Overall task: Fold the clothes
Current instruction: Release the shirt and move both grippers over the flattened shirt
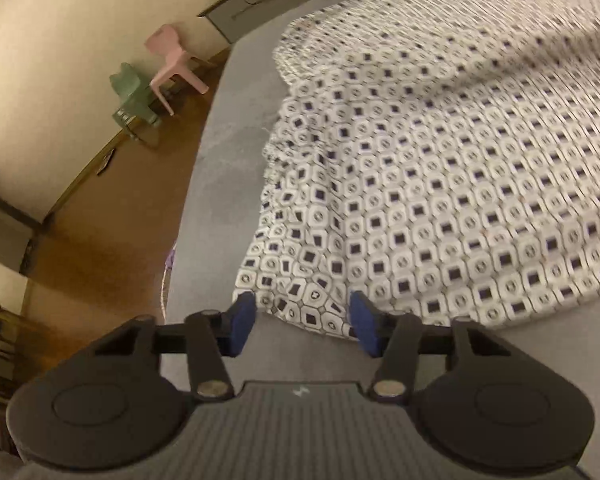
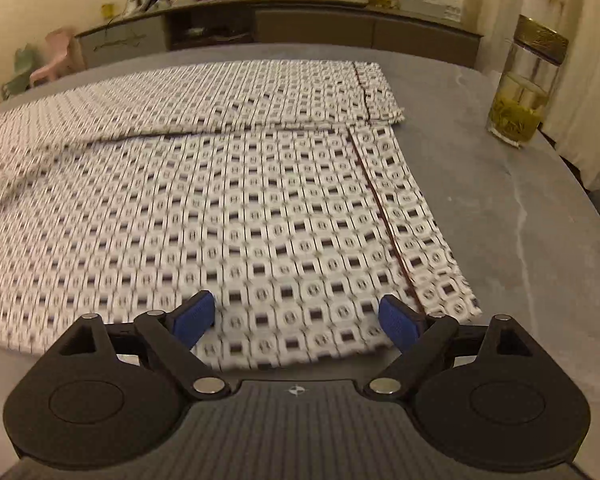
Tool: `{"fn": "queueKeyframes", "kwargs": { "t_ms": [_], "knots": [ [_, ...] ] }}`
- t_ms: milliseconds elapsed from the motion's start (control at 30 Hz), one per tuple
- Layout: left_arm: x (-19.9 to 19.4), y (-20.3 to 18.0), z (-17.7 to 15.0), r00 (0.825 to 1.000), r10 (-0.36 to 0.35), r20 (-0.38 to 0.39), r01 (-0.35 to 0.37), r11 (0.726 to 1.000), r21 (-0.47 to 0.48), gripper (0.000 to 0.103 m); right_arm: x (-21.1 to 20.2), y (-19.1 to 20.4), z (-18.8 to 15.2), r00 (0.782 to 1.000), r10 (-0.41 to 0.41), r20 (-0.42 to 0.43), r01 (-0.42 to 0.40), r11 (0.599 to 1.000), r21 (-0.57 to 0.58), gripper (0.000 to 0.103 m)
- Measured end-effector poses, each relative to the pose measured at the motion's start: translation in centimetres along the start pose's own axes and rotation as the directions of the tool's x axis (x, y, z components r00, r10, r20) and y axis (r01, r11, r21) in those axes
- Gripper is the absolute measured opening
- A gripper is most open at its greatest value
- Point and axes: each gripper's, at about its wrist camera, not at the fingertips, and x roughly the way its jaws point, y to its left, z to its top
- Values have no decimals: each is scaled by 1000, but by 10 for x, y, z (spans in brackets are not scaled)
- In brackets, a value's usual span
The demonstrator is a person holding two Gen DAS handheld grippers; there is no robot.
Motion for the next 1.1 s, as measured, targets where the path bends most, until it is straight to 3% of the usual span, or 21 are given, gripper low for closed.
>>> {"fn": "queueKeyframes", "kwargs": {
  "t_ms": [67, 133, 233, 300, 367, 400, 500, 633, 700, 800, 900, 933, 1000, 1067, 1100],
  "knots": [
    [-11, 3, 0, 999, 5, 33, -5, 1000, -7, 48, -5, 0, -6, 1000, 11, -27, -12, 1000, -15, 95],
    [-28, 21, 6, 993, -26, 118, 41, 991, -127, 52, -11, 4, -7, 999, -24, -21, 23, 999, -33, 93],
    [-33, 36, 21, 979, -77, 187, 125, 958, -259, 52, -22, 22, 4, 991, -71, 114, 76, 996, -41, 92],
    [-28, 40, 33, 972, -115, 207, 178, 930, -322, 52, -22, 32, 12, 986, -28, 167, 31, 999, -17, 92],
    [-15, 35, 45, 964, -165, 209, 228, 915, -332, 52, -8, 45, 20, 987, 31, 157, -26, 999, -30, 92],
    [-7, 30, 51, 962, -183, 201, 242, 914, -327, 52, 0, 49, 21, 990, 20, 139, -15, 999, -39, 92],
    [7, 15, 52, 973, -175, 149, 210, 941, -267, 52, 21, 51, 21, 996, 7, 91, -4, 999, -34, 91],
    [20, 9, 25, 980, -189, 59, 198, 946, -257, 53, 15, 23, 7, 998, -17, 60, 16, 1000, 20, 92],
    [11, 9, 7, 969, -239, 58, 246, 932, -265, 48, 8, 4, 1, 998, -56, 42, 53, 997, 54, 93],
    [-10, 4, -16, 960, -270, 79, 280, 937, -210, 44, 3, -16, -1, 991, -131, 13, 130, 989, 77, 94],
    [-27, 30, -32, 954, -218, 207, 282, 889, -360, 45, -4, -3, 9, 957, -288, 18, 288, 957, 23, 86],
    [-32, 40, -37, 949, -195, 249, 286, 866, -411, 52, -13, 8, 14, 956, -288, 59, 288, 958, 13, 85],
    [-27, 57, -39, 935, -196, 296, 331, 783, -527, 54, -31, 55, 39, 975, -172, 141, 179, 983, -41, 85],
    [-17, 70, -34, 922, -227, 312, 378, 692, -615, 50, -46, 113, 69, 979, -22, 202, 51, 989, -137, 88],
    [-19, 69, -29, 912, -233, 336, 399, 688, -606, 49, -54, 142, 83, 973, 54, 226, -11, 982, -187, 88]
  ]
}}
